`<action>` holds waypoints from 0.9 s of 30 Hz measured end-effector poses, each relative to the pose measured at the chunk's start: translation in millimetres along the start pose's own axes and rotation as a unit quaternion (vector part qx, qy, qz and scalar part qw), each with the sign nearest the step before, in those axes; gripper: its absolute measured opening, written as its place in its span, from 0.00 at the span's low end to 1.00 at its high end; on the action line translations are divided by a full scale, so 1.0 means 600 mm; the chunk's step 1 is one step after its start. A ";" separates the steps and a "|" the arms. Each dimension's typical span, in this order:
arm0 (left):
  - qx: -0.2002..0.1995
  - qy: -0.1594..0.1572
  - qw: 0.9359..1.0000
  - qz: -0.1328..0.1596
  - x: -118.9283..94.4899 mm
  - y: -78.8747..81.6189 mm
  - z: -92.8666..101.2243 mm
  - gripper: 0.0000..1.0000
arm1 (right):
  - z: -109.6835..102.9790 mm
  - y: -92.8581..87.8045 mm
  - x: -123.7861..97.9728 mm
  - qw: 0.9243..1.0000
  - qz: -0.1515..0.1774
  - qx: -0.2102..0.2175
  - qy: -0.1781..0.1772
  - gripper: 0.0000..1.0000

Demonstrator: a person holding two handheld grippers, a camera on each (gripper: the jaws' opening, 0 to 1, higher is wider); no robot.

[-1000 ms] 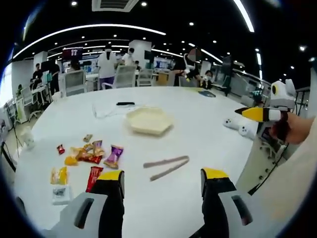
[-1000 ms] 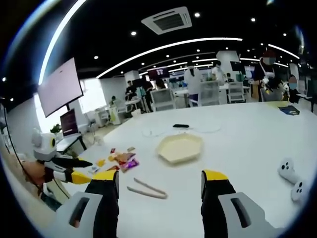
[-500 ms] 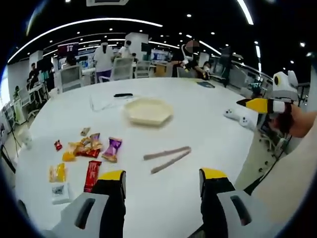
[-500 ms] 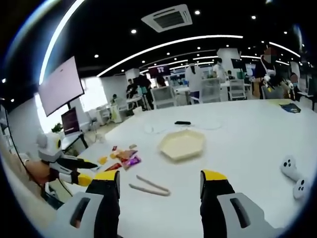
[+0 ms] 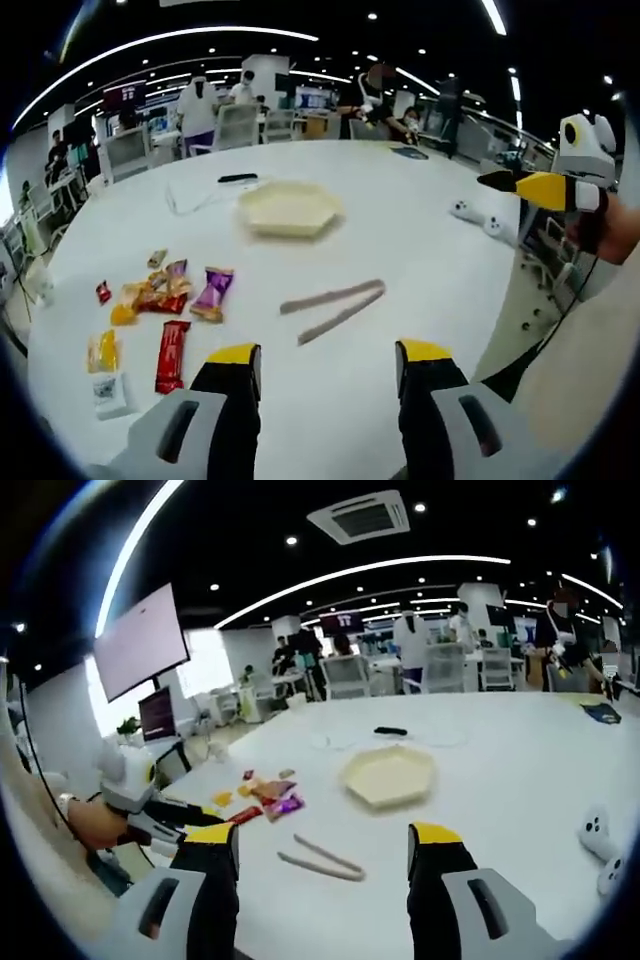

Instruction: Place the target food into the container with the food tongs after gripping and lifting it, then release it inside without dropping or visibly crushing the food.

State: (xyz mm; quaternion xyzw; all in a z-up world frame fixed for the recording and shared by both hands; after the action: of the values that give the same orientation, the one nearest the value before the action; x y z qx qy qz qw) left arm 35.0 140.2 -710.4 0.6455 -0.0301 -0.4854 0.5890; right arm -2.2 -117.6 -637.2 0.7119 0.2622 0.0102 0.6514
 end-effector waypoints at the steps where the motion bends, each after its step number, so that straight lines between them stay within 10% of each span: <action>1: 0.001 -0.001 1.000 0.001 0.002 0.000 0.000 0.53 | -0.002 0.002 0.001 1.000 0.003 0.001 0.001 0.69; 27: 0.019 -0.009 0.998 -0.053 0.062 -0.015 -0.020 0.44 | 0.018 -0.009 -0.031 1.000 -0.005 0.015 -0.021 0.69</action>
State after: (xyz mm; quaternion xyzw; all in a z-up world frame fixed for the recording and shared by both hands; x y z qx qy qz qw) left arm 57.6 129.4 -741.6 0.6525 -0.0102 -0.5212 0.5500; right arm -16.7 -134.8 -638.0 0.7202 0.2521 -0.0114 0.6463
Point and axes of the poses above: the point that each gripper's makers call its tool centre point, and the gripper's own axes: x roughly forward along the fingers, z roughly to its right, y roughly out of its top, the point moved 10 cm from there along -x, roughly backward along the fingers, and after that the axes turned 5 degrees about -y, right-handed, at the moved point
